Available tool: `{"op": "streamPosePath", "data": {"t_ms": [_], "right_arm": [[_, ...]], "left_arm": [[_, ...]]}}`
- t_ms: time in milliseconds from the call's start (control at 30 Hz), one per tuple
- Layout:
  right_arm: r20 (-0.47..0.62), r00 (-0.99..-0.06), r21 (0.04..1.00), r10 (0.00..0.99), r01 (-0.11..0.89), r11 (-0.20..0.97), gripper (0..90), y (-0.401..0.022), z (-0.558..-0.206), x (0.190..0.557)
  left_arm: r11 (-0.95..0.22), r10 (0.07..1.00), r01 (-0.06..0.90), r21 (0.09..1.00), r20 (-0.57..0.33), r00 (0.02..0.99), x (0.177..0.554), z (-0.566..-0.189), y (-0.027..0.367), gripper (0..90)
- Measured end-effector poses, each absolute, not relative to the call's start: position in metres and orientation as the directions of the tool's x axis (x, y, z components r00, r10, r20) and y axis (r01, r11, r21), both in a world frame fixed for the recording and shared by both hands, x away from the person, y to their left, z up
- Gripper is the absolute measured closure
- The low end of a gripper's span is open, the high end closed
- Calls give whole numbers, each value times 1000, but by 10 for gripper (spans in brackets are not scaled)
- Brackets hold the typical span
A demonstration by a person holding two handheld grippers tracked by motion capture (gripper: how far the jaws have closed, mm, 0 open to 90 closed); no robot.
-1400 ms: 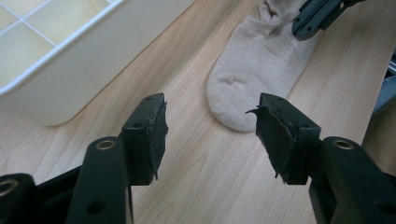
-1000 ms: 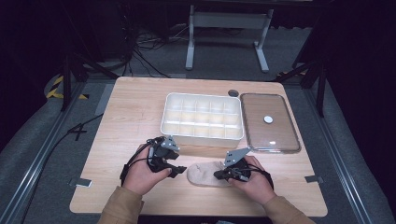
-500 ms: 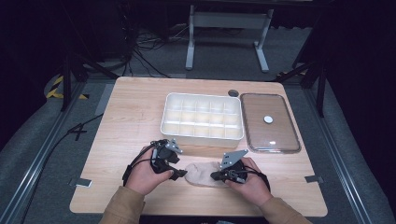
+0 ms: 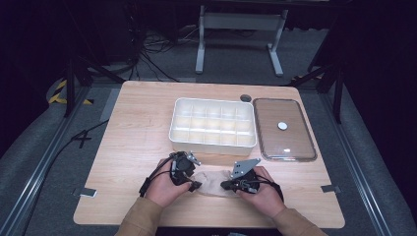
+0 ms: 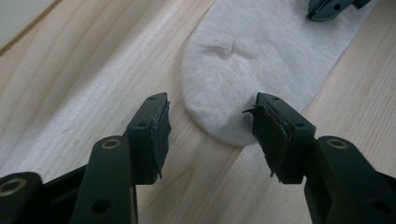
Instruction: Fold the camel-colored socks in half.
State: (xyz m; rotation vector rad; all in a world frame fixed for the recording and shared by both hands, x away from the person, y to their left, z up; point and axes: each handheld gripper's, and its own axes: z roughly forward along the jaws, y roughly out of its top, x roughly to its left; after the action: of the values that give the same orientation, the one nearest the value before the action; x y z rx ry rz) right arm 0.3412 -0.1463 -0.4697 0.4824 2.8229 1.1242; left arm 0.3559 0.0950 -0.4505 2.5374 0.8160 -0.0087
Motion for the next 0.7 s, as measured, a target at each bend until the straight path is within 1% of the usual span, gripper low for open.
{"op": "streamPosePath", "data": {"t_ms": [100,367,433,500,567,633,700], "right_arm": [[54,-950,682,309,261,684,893,-146,-470,341],[39,-950,682,309,251,687,890,-146,-470,340],[36,-950,681,309,250,688,889,-146,-470,340],[35,-950,682,310,250,688,889,-146,-470,340],[35,-950,682,310,249,687,887,-146,-470,340],[36,-950,684,309,249,686,881,-146,-470,340],[47,-949,684,313,259,682,853,-147,-469,339]], "left_arm": [[-721,543,546,427,-141,828,356,-451,93,465],[-748,532,518,416,-92,842,353,-451,87,483],[-761,519,499,415,-73,852,351,-451,85,488],[-766,514,495,411,-71,855,350,-451,85,492],[-766,506,483,424,-65,860,351,-452,86,496],[-772,491,472,426,-72,868,350,-451,86,524],[-770,489,470,432,-75,869,349,-452,86,565]]}}
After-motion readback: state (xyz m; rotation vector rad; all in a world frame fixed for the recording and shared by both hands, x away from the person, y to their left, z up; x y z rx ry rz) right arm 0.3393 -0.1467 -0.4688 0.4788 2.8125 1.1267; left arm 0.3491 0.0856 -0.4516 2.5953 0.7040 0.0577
